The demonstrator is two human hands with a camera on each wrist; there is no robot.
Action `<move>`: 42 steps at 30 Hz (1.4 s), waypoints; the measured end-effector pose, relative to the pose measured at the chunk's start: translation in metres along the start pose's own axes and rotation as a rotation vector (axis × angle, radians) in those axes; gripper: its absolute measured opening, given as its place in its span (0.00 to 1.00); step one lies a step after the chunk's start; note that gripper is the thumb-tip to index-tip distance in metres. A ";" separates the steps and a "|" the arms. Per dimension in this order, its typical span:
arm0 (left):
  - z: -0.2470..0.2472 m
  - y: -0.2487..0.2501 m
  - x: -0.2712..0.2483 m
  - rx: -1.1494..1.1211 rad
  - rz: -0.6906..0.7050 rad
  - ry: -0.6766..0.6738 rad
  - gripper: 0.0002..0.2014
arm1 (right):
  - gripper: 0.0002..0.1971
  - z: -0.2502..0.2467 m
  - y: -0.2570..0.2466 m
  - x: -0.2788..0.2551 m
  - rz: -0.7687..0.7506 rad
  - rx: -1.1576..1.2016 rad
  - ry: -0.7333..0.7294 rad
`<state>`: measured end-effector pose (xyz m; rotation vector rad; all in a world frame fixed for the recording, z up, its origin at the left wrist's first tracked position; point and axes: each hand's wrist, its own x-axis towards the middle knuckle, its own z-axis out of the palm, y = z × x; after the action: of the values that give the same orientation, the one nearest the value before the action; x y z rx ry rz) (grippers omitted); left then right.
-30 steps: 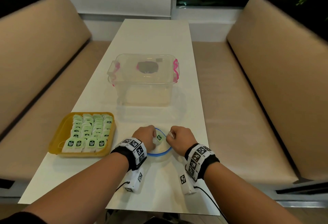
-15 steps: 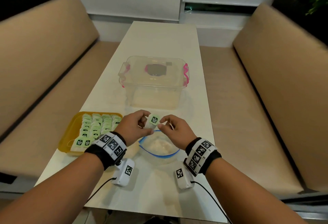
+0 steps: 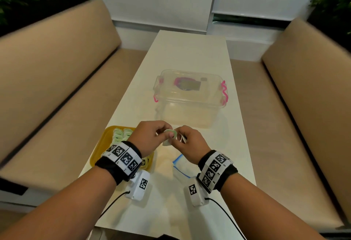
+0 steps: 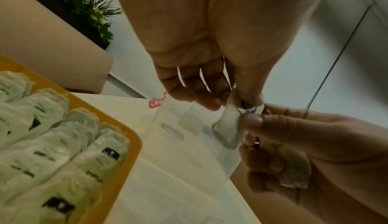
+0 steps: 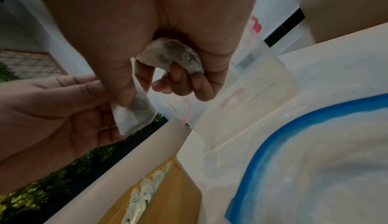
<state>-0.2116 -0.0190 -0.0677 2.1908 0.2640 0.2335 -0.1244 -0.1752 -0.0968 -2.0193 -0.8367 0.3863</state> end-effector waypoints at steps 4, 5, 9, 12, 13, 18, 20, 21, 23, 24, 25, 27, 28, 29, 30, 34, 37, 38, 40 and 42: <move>-0.029 -0.014 0.001 0.034 -0.009 -0.023 0.03 | 0.08 0.020 -0.015 0.014 0.026 0.020 -0.007; -0.036 -0.018 0.001 0.048 -0.013 -0.033 0.03 | 0.08 0.025 -0.017 0.016 0.030 0.027 -0.011; -0.061 -0.039 0.001 0.151 -0.091 -0.088 0.03 | 0.03 0.041 -0.020 0.025 0.102 0.091 -0.021; -0.069 -0.056 -0.002 0.256 -0.173 -0.209 0.03 | 0.06 0.047 -0.022 0.029 0.215 0.269 -0.033; -0.067 -0.061 -0.004 0.277 -0.194 -0.262 0.03 | 0.07 0.048 -0.022 0.030 0.247 0.320 -0.039; -0.044 -0.075 -0.010 0.354 -0.228 -0.535 0.06 | 0.11 0.054 -0.022 0.032 0.278 0.280 -0.034; -0.035 -0.078 -0.011 0.418 -0.213 -0.598 0.08 | 0.08 0.058 -0.022 0.031 0.281 0.223 -0.022; -0.031 -0.079 -0.012 0.430 -0.210 -0.614 0.09 | 0.06 0.060 -0.021 0.030 0.288 0.205 -0.019; -0.026 -0.079 -0.011 0.446 -0.198 -0.622 0.10 | 0.07 0.063 -0.018 0.028 0.293 0.166 -0.018; -0.025 -0.079 -0.010 0.457 -0.192 -0.615 0.09 | 0.08 0.063 -0.016 0.027 0.284 0.124 -0.022; -0.025 -0.080 -0.009 0.468 -0.183 -0.605 0.09 | 0.09 0.063 -0.016 0.026 0.271 0.078 -0.027; -0.025 -0.080 -0.006 0.466 -0.176 -0.598 0.07 | 0.08 0.062 -0.015 0.025 0.267 0.021 -0.005; -0.026 -0.080 -0.005 0.454 -0.176 -0.610 0.07 | 0.07 0.062 -0.015 0.025 0.275 0.016 0.013; -0.026 -0.080 -0.004 0.440 -0.179 -0.633 0.06 | 0.07 0.062 -0.015 0.025 0.282 0.025 0.029; -0.027 -0.080 -0.004 0.433 -0.181 -0.661 0.06 | 0.07 0.062 -0.016 0.025 0.289 0.035 0.042; -0.026 -0.080 -0.006 0.501 -0.155 -0.708 0.11 | 0.06 0.064 -0.018 0.027 0.311 0.120 0.074; -0.024 -0.083 -0.008 0.554 -0.123 -0.709 0.13 | 0.03 0.069 -0.020 0.028 0.307 0.174 0.094; -0.024 -0.083 -0.009 0.565 -0.113 -0.711 0.13 | 0.02 0.070 -0.021 0.028 0.309 0.187 0.099; -0.027 -0.082 -0.009 0.544 -0.112 -0.700 0.14 | 0.03 0.073 -0.022 0.028 0.318 0.196 0.100; -0.035 -0.081 -0.009 0.486 -0.110 -0.659 0.16 | 0.05 0.076 -0.024 0.029 0.324 0.196 0.089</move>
<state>-0.2375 0.0524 -0.1128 2.5734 0.0673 -0.6725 -0.1558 -0.0994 -0.1176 -1.9717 -0.3981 0.5337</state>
